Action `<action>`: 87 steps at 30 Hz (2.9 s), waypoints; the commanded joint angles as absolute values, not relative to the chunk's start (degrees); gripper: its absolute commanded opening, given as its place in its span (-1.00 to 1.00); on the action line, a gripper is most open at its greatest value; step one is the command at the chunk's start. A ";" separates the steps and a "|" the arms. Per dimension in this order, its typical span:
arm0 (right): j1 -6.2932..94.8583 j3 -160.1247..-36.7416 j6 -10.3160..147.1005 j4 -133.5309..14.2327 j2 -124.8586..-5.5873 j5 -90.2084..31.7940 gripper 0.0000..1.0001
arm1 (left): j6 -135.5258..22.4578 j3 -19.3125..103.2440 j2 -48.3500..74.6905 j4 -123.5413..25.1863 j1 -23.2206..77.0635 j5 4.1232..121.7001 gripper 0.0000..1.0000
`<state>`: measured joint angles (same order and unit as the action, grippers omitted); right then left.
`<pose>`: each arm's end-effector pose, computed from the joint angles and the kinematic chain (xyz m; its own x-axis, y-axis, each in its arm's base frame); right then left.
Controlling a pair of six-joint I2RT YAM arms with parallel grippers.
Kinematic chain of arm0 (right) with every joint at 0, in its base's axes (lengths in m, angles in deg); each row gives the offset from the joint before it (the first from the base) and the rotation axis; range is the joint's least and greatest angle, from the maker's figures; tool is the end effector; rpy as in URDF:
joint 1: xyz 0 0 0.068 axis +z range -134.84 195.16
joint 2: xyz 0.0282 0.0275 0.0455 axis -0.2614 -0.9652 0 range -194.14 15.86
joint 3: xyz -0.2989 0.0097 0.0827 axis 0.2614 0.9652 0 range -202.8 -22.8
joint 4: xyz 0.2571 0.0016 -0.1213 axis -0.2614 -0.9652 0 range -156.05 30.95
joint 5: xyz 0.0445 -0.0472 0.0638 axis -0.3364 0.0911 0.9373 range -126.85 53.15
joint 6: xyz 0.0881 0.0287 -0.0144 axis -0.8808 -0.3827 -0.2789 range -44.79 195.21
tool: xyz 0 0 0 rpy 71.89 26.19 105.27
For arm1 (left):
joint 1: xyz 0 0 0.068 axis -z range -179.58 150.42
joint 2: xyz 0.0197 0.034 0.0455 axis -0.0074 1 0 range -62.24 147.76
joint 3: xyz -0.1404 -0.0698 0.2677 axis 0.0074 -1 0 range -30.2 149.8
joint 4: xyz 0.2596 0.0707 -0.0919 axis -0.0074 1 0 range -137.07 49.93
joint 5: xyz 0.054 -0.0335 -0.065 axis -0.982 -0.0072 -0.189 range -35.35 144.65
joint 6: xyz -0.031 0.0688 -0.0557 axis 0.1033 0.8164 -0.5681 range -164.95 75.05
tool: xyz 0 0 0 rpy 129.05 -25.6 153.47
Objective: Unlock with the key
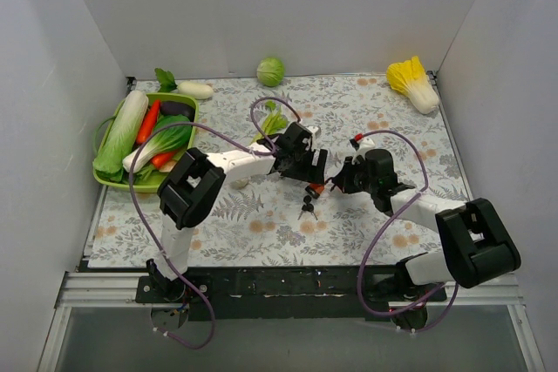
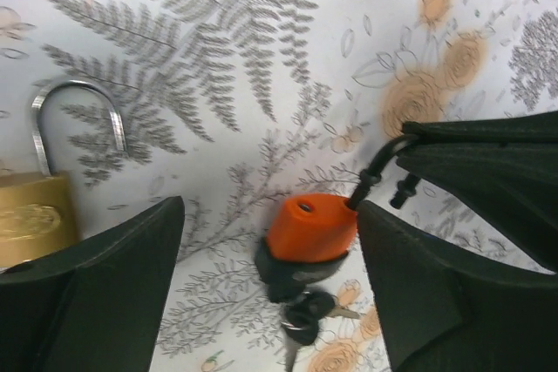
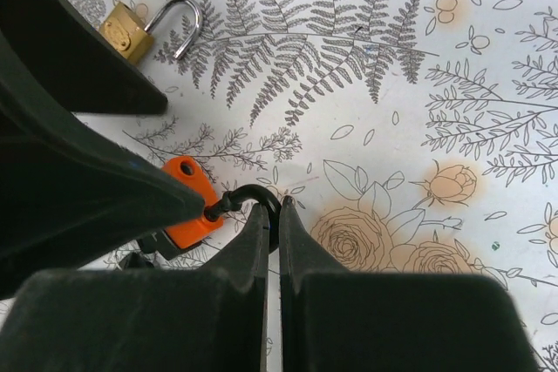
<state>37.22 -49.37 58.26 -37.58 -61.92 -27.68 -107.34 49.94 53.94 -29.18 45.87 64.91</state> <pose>0.2806 0.1283 0.1589 -0.5851 0.0733 -0.8076 -0.3434 0.8798 0.3287 0.3394 -0.3662 0.1481 -0.9493 -0.2786 -0.1454 -0.1434 0.7957 -0.5884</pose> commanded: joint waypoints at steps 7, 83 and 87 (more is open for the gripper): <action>35.63 -53.82 64.39 -38.40 -67.01 -24.98 -0.97 | -102.17 45.31 38.24 -33.79 43.32 66.86 0.96; 15.77 -65.25 65.98 -61.59 -42.16 -34.12 0.10 | -110.37 17.69 -0.80 -49.27 -2.74 82.77 0.96; 15.68 -63.59 65.72 -60.11 -34.70 -31.85 0.11 | -107.53 19.45 -2.99 -48.74 -2.65 84.27 0.96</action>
<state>15.60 -64.45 66.26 -60.33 -40.24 -32.60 -112.55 15.69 1.60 -48.22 -2.74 81.83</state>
